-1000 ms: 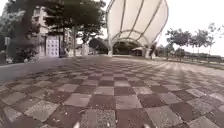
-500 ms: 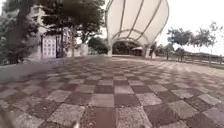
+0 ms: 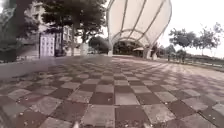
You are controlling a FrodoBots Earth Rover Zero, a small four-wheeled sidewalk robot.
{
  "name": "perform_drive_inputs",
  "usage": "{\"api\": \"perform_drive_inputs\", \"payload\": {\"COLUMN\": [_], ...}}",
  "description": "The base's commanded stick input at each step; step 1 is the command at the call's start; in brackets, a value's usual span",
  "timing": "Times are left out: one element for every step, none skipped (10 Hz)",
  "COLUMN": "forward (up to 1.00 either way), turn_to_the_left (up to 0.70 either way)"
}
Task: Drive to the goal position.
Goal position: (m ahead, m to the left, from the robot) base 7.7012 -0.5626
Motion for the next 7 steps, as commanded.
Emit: {"api": "perform_drive_inputs", "payload": {"forward": [0.7,0.7,0.7,0.7,0.7,0.7,0.7], "turn_to_the_left": [0.0,0.0,0.0,0.0,0.0,0.0,0.0]}}
